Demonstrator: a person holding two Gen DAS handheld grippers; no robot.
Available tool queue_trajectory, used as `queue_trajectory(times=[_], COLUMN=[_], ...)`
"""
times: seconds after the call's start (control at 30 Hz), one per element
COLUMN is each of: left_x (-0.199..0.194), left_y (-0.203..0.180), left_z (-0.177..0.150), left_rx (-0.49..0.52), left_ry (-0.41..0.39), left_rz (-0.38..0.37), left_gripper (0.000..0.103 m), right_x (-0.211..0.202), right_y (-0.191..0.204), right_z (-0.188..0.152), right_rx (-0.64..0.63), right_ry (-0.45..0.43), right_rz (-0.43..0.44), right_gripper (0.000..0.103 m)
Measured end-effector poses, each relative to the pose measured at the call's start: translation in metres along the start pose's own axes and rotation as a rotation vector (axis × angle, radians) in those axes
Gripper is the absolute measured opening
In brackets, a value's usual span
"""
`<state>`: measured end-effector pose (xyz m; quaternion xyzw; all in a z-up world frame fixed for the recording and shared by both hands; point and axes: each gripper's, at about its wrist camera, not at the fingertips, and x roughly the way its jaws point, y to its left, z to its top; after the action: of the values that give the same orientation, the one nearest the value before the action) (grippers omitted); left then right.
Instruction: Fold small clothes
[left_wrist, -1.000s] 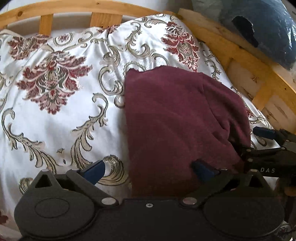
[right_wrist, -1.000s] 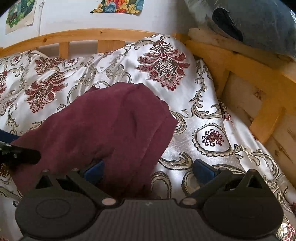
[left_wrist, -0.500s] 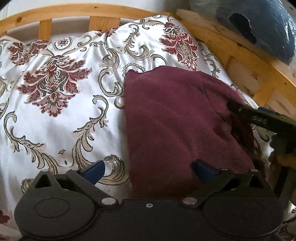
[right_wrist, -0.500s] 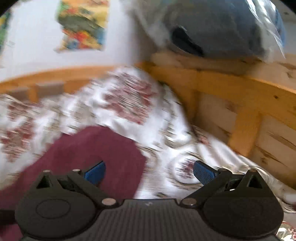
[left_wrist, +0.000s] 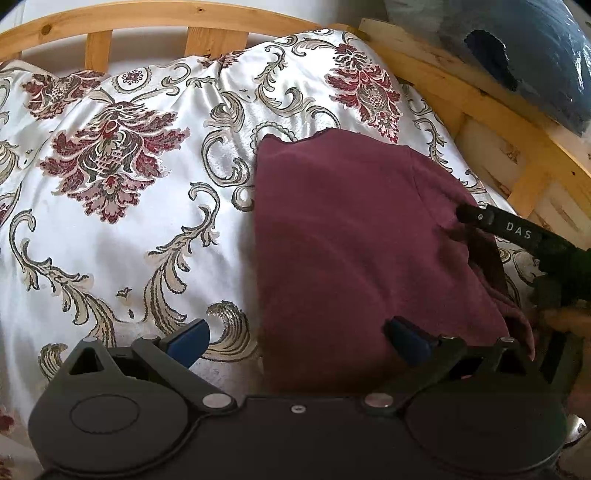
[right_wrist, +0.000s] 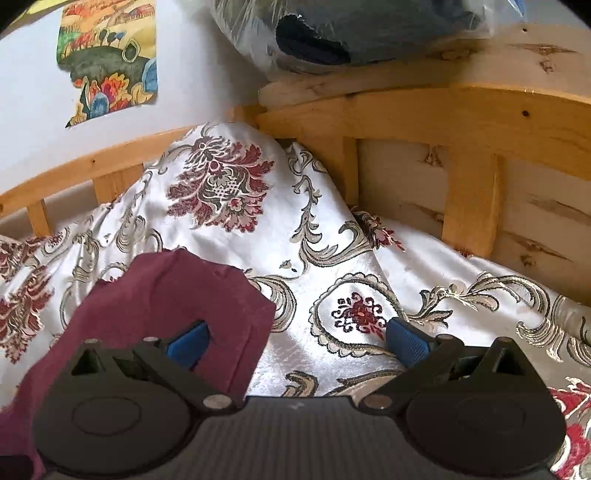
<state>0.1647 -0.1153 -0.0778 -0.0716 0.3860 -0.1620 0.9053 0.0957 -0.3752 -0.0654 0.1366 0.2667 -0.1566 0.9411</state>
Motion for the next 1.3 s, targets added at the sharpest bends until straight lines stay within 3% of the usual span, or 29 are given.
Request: queue_trajectory(times=[0.17,0.27,0.47,0.6,0.67,0.97,1.1,1.2,1.3], left_x=[0.001,0.002,0.002,0.001,0.001,0.001,0.002,0.004,0.004], left_y=[0.001,0.003,0.003,0.003,0.004,0.004,0.005,0.007,0.009], left_z=[0.0,0.0,-0.001,-0.003,-0.003,-0.003,0.0,0.0,0.0], left_rx=[-0.019,-0.024,-0.023,-0.026,-0.033,-0.045,-0.023,-0.026,-0.04], left_ry=[0.01,0.014,0.003,-0.006,-0.005,0.004,0.013,0.018,0.026], left_rz=[-0.004,-0.013,-0.011,-0.012,-0.015,-0.012,-0.022,-0.035,-0.039], left_gripper=[0.102,0.102,0.102,0.102,0.102,0.102,0.102,0.102,0.103], right_x=[-0.01,-0.015,-0.004,0.005,0.007,0.015,0.019,0.017,0.009], right_y=[0.013,0.016,0.016,-0.004,-0.01,-0.003,0.0,0.004,0.011], right_z=[0.002,0.005,0.0,0.001,0.003,0.011,0.015,0.013,0.016], right_rx=[-0.058,-0.06,-0.017,0.192,0.237,0.19,0.153,0.145,0.104], right_ry=[-0.1,-0.132,-0.074,-0.02,-0.022,-0.045,-0.029,-0.016,-0.053], right_rz=[-0.008,0.04,0.068,0.218,0.244,0.256,0.265,0.284,0.265], right_gripper=[0.103,0.103,0.103,0.103,0.103,0.1,0.067,0.022,0.013])
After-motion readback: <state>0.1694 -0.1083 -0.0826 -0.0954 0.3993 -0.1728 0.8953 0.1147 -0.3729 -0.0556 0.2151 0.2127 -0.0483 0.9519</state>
